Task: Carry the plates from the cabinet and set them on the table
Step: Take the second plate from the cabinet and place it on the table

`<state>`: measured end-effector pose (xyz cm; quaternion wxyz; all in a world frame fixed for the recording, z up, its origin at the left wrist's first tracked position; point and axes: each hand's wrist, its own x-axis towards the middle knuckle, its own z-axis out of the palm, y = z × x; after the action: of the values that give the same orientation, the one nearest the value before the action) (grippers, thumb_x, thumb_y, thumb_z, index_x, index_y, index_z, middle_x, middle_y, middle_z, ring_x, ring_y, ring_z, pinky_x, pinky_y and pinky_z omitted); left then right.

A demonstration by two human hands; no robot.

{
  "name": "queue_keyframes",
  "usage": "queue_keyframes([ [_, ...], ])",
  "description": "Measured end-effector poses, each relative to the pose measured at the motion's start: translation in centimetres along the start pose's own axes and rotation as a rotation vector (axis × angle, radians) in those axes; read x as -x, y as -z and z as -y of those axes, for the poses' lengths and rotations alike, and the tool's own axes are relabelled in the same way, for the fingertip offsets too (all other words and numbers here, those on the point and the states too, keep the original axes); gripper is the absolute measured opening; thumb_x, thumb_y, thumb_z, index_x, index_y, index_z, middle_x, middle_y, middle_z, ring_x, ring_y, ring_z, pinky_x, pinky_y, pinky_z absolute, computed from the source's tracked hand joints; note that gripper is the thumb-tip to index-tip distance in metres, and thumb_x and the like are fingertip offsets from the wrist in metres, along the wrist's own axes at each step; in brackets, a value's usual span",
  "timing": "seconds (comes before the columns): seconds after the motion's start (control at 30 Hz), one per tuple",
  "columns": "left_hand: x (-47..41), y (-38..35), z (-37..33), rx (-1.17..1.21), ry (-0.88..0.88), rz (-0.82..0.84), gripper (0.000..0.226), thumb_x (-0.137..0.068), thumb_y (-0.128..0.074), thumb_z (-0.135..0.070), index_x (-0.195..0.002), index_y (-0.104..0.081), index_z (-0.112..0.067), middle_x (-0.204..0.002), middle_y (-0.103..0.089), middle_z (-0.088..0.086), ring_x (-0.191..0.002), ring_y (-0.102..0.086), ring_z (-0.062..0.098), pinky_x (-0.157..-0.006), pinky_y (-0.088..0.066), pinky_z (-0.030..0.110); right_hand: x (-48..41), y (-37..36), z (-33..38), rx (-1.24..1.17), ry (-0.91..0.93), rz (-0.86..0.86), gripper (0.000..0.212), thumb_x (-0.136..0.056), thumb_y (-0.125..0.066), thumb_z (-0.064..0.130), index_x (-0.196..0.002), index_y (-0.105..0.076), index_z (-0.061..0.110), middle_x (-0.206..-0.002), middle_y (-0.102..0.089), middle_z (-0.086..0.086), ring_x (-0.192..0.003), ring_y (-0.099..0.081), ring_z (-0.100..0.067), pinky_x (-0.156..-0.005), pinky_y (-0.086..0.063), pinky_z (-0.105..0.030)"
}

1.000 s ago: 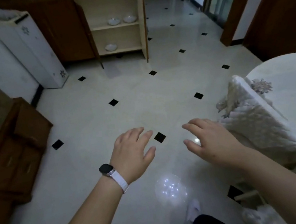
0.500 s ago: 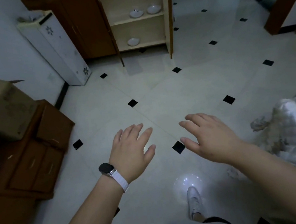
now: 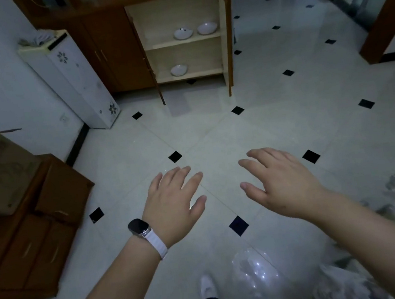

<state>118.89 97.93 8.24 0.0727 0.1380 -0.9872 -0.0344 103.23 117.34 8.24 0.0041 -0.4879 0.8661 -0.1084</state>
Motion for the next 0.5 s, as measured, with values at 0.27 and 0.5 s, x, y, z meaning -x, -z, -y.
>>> queue_keyframes([
  [0.27, -7.5, -3.1, 9.3, 0.053, -0.034, -0.052, 0.049, -0.087, -0.047, -0.043, -0.124, -0.065, -0.017, -0.127, -0.064, 0.010, -0.119, -0.057, 0.032, -0.101, -0.040, 0.053, -11.6, -1.9, 1.4, 0.090, 0.032, -0.037, 0.053, -0.091, -0.044, 0.048, -0.126, -0.062, 0.012, -0.130, -0.060, -0.014, -0.120, -0.054, -0.034, -0.101, -0.041, -0.046],
  [0.5, -17.4, -3.2, 20.9, 0.109, -0.089, -0.177, 0.047, -0.087, -0.048, -0.041, -0.123, -0.065, -0.016, -0.124, -0.064, 0.010, -0.117, -0.058, 0.032, -0.101, -0.041, 0.051, -25.5, -2.5, 3.8, 0.168, 0.005, -0.046, 0.056, -0.091, -0.042, 0.049, -0.129, -0.060, 0.012, -0.131, -0.059, -0.014, -0.123, -0.052, -0.034, -0.103, -0.039, -0.047],
])
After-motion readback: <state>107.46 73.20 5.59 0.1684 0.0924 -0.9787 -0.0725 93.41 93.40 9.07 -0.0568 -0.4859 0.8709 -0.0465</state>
